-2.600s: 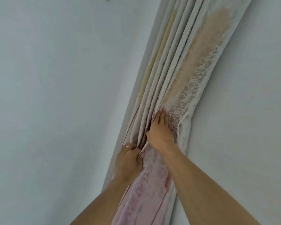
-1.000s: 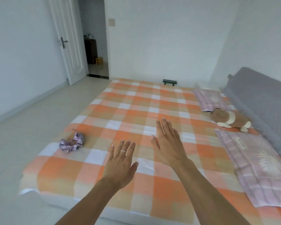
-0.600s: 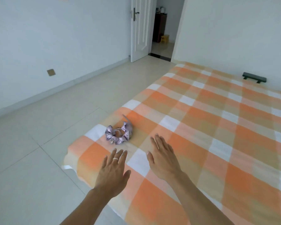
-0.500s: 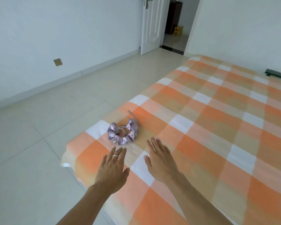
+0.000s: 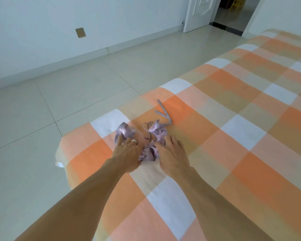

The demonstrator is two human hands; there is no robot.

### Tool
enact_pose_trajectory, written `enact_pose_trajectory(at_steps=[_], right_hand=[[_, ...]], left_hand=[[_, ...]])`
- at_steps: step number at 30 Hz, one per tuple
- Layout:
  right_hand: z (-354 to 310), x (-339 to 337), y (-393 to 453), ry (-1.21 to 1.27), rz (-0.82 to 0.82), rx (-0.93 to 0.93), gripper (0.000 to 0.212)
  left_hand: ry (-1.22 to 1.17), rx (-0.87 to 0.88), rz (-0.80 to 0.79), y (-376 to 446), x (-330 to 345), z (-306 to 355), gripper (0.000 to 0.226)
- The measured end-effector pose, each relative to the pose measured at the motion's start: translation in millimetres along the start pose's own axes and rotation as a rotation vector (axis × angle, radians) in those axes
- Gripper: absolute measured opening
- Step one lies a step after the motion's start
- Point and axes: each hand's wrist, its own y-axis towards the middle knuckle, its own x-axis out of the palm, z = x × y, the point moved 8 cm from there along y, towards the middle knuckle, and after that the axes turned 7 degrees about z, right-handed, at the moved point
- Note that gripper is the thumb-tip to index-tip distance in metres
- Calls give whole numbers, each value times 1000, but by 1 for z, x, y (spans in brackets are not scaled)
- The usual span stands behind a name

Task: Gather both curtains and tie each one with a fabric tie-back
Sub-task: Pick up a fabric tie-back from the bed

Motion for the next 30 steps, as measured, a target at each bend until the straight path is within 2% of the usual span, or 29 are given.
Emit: enact_pose_trajectory(at_steps=[2,4,6,8,9,11,13,15,17,18,20,21,24,26,30], right_hand=[[-3,-4,-7,-5,9,-5,48],[-6,-19,-19,50,-4,-15,49],[-11,-34,-34,151,-55,-44,62],[-9,-55,-49,288,-100,4,65],[-4,-73,-58,355,-97,76,58],[9,-102,-73,509,-100,252,34],[16,-129,-93,688,-149,404,20],[18,-175,-122,786,-122,490,15],[15,-220,-150,813,-80,518,15],[12,-248,-171,811,-52,550,18],[11,-307,-223,824,36,656,26],[12,-318,-231,845,45,670,26],[12,-386,-311,813,165,768,35],[10,-429,-371,796,246,811,41],[8,-503,-508,737,390,951,53]], left_hand=[[-49,35,1,-9,-5,7,41],[-173,77,12,-23,-20,16,26],[-527,45,-49,-39,-43,25,14],[-899,-78,-195,-51,-68,34,16],[-990,-124,-244,-58,-86,39,16],[-1046,-165,-291,-70,-111,43,23],[-1145,-162,-322,-86,-140,52,24],[-1236,-149,-335,-108,-174,65,19],[-1284,-141,-305,-127,-205,77,25],[-1309,-98,-298,-142,-225,85,30],[-1327,95,-336,-180,-272,116,49],[-1339,161,-353,-186,-281,123,59],[-1178,409,-381,-242,-338,173,71],[-1095,543,-335,-274,-373,215,58],[-1166,700,-212,-344,-439,301,10]])
